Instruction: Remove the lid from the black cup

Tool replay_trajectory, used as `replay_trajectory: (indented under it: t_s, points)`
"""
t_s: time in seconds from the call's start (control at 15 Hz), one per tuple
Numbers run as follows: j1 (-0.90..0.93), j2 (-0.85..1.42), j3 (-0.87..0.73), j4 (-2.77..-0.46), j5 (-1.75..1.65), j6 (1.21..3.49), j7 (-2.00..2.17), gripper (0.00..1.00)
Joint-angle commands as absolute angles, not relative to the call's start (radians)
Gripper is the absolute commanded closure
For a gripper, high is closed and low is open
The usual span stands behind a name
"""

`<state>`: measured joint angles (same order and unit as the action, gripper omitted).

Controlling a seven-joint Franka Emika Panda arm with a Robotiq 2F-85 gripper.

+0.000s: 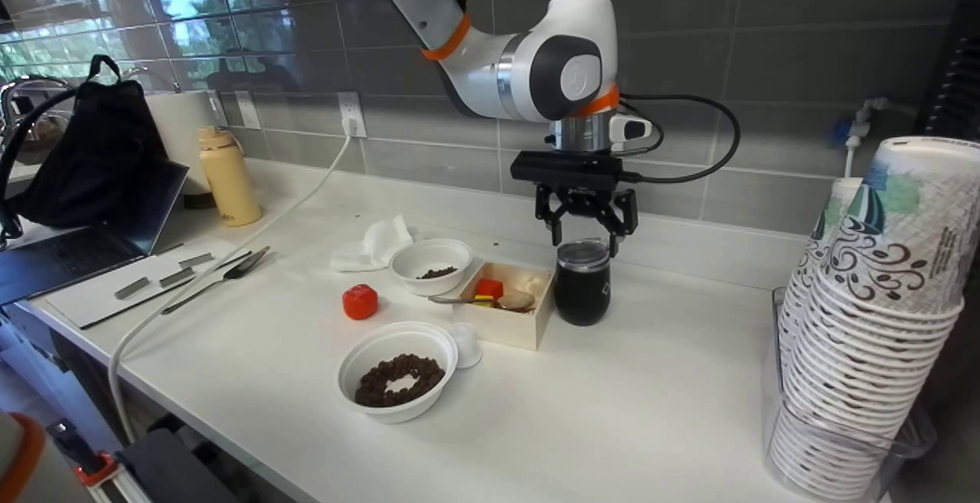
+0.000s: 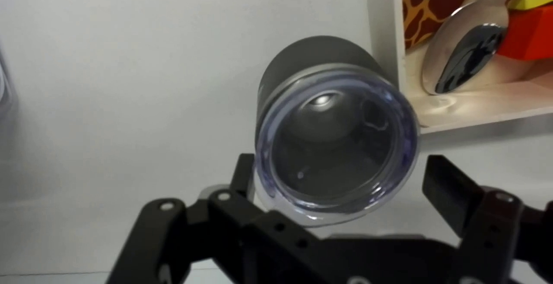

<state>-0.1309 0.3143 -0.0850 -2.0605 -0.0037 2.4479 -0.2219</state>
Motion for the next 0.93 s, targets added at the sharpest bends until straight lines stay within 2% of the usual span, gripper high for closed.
replay_trajectory:
  t_s: [0.0, 0.27, 0.33, 0.4, 0.47, 0.53, 0.87]
  points:
    - [-0.142, 0.326, -0.068, -2.036, 0.006, 2.427, -0.243, 0.00]
    - [-0.143, 0.327, -0.067, -2.040, 0.004, 2.425, -0.242, 0.00]
    - [-0.143, 0.327, -0.067, -2.040, 0.003, 2.426, -0.241, 0.25]
    - [-0.143, 0.327, -0.068, -2.041, 0.003, 2.425, -0.241, 0.26]
    - [-0.143, 0.326, -0.068, -2.042, 0.002, 2.426, -0.242, 0.34]
    - [-0.142, 0.324, -0.069, -2.042, 0.000, 2.425, -0.240, 0.37]
    - [-0.142, 0.303, -0.066, -2.053, 0.002, 2.417, -0.243, 0.37]
